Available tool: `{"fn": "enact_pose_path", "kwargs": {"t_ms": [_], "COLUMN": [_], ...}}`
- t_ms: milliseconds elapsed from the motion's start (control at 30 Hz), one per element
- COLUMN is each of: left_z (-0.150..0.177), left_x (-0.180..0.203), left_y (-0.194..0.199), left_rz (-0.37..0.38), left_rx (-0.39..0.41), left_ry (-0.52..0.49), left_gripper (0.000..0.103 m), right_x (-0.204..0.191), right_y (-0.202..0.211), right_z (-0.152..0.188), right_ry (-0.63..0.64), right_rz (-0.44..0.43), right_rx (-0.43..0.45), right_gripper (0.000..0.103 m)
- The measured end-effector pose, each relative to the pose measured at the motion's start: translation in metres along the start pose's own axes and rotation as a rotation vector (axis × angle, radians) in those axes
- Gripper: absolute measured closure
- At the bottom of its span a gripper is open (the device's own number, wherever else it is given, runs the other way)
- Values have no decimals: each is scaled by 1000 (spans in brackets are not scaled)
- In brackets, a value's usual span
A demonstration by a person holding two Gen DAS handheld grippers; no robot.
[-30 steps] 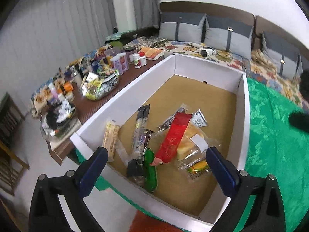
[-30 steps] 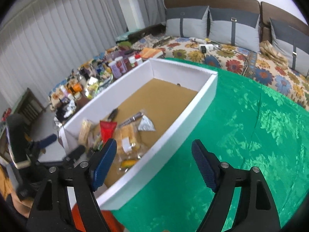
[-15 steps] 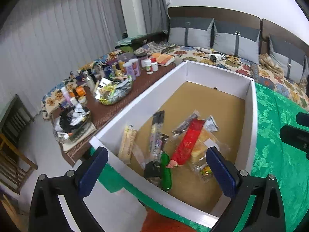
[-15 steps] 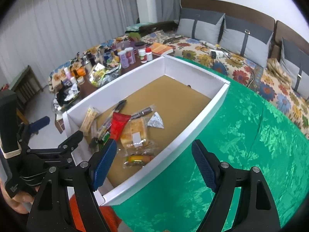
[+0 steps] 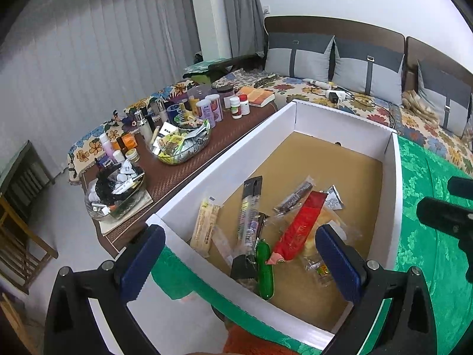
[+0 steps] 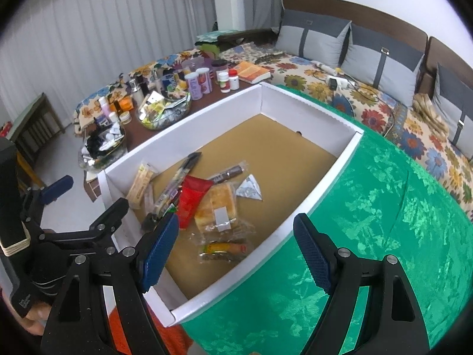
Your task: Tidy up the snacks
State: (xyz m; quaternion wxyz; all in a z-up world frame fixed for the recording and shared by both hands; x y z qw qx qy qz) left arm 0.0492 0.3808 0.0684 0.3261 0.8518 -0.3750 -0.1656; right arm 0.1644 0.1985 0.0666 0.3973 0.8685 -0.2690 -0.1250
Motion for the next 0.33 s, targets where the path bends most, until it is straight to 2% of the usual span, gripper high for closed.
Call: {"fn": "enact_pose_path", "kwargs": {"t_ms": [333], "left_z": [1], "left_x": [-3], "left_y": [-3], "left_rz": [22], "left_rx": [-2], "left_ry": [22], "left_gripper": [0], "right_x": [0], "right_y": [-8], "right_z": [1], "right_ry": [-15], "right_rz": [-1], "right_rx": [-12], "right_gripper": [20]}}
Point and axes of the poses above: each gripper's, at about its wrist camera, not at the fingertips, and y roughly against the way its jaws point, x to its right, z to its underside, the point moved 6 cm from there along -y, roughly the way its jaws point, and after that the axes turned 6 degrees about y, right-handed, at the moved point
